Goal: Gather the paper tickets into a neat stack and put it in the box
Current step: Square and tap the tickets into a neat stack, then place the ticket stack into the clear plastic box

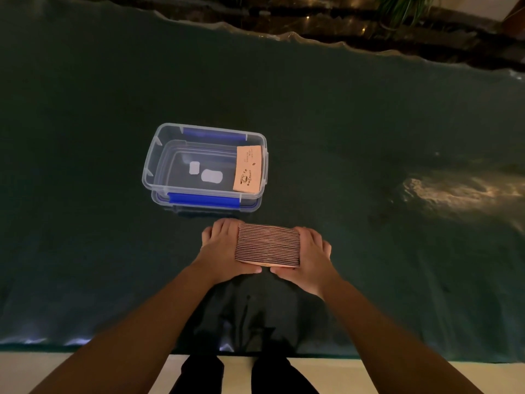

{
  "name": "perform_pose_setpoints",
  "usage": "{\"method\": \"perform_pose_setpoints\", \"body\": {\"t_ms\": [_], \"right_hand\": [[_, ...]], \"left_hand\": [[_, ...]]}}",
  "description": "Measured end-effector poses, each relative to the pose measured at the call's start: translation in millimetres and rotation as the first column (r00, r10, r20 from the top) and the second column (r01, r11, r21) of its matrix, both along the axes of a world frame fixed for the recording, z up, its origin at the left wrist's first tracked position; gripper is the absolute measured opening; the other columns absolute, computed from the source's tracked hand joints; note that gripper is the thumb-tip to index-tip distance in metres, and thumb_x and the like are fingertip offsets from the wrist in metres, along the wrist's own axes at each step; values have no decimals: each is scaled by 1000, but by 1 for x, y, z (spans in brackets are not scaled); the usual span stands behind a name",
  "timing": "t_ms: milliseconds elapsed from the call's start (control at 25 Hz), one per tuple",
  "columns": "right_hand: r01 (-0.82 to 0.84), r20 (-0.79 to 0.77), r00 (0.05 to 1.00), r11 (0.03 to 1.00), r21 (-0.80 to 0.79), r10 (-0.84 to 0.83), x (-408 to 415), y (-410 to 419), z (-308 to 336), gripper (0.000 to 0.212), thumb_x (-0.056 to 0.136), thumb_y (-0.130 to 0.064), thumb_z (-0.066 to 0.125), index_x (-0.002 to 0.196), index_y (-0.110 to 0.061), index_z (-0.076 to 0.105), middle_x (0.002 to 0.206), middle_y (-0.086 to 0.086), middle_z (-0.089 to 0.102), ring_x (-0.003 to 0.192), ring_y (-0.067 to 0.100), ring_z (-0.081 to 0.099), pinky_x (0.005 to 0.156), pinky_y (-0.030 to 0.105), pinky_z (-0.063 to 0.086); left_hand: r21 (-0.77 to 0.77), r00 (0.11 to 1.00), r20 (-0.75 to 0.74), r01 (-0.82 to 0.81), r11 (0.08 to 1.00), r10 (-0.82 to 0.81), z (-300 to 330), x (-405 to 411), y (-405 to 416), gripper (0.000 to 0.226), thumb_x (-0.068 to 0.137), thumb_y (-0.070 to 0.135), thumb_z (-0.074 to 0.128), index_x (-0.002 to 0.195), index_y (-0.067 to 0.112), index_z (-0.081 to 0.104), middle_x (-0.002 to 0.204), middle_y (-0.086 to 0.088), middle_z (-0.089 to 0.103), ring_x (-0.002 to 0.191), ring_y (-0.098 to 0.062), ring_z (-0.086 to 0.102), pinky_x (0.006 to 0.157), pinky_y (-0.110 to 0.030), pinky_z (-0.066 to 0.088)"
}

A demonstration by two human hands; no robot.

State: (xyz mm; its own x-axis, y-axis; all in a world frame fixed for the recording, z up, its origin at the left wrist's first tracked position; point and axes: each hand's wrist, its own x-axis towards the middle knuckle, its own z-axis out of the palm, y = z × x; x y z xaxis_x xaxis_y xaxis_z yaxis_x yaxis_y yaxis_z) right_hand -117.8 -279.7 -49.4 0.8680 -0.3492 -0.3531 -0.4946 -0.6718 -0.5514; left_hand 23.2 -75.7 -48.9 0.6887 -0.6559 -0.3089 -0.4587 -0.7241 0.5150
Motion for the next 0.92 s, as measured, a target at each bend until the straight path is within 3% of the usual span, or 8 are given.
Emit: {"method": "perform_pose_setpoints", "body": {"t_ms": [240, 360, 480, 600, 760, 920], "right_hand": [[110, -2, 994, 984, 143, -111, -1, 7, 15, 96, 52, -64, 88, 134, -45, 43, 142, -13, 43, 138, 13, 30, 104, 33, 30], [159, 73, 981, 960, 232, -180, 2, 14, 29, 90, 48, -57, 94, 124, -49, 46, 128, -19, 52, 129, 9, 46, 102, 39, 49], [159, 120, 966, 892, 424, -229, 11, 17, 47, 90, 50, -43, 101, 125, -51, 50, 128, -15, 65, 126, 9, 61, 105, 46, 56], [88, 175, 958, 814, 575, -228, 26, 21, 71, 97, 57, -29, 103, 132, -58, 48, 132, -22, 68, 128, 6, 65, 104, 33, 58], [111, 158, 938, 697, 708, -309, 56, 37, 102, 94, 55, -28, 104, 132, -41, 52, 136, -6, 67, 131, 18, 65, 99, 45, 62], [189, 45, 941, 631, 753, -336, 89, 59, 131, 88, 63, -29, 99, 132, -31, 45, 139, -1, 65, 120, 11, 68, 77, 21, 63]], "left_hand": [[-120, 976, -209, -93, 988, 67, 14, 5, 5, 106, 44, 64, 92, 134, 40, 42, 137, 16, 50, 137, -14, 37, 118, -48, 25], [-227, 907, -416, -182, 957, 74, 29, 10, 9, 94, 44, 47, 99, 120, 49, 44, 124, 28, 56, 125, -4, 51, 113, -44, 40], [-342, 813, -581, -293, 893, 44, 49, 17, 18, 92, 47, 34, 102, 121, 49, 50, 124, 22, 69, 120, -2, 63, 106, -41, 51], [-438, 730, -683, -408, 801, -2, 73, 27, 24, 92, 49, 28, 103, 125, 43, 54, 128, 16, 70, 121, -9, 66, 97, -36, 58], [-515, 593, -799, -593, 619, -97, 97, 41, 24, 98, 56, 11, 95, 141, 25, 48, 133, -7, 68, 127, -27, 64, 100, -54, 56], [-484, 483, -867, -756, 441, -123, 117, 55, 23, 88, 66, 8, 82, 145, 18, 46, 135, -19, 64, 127, -35, 64, 97, -54, 57]]}}
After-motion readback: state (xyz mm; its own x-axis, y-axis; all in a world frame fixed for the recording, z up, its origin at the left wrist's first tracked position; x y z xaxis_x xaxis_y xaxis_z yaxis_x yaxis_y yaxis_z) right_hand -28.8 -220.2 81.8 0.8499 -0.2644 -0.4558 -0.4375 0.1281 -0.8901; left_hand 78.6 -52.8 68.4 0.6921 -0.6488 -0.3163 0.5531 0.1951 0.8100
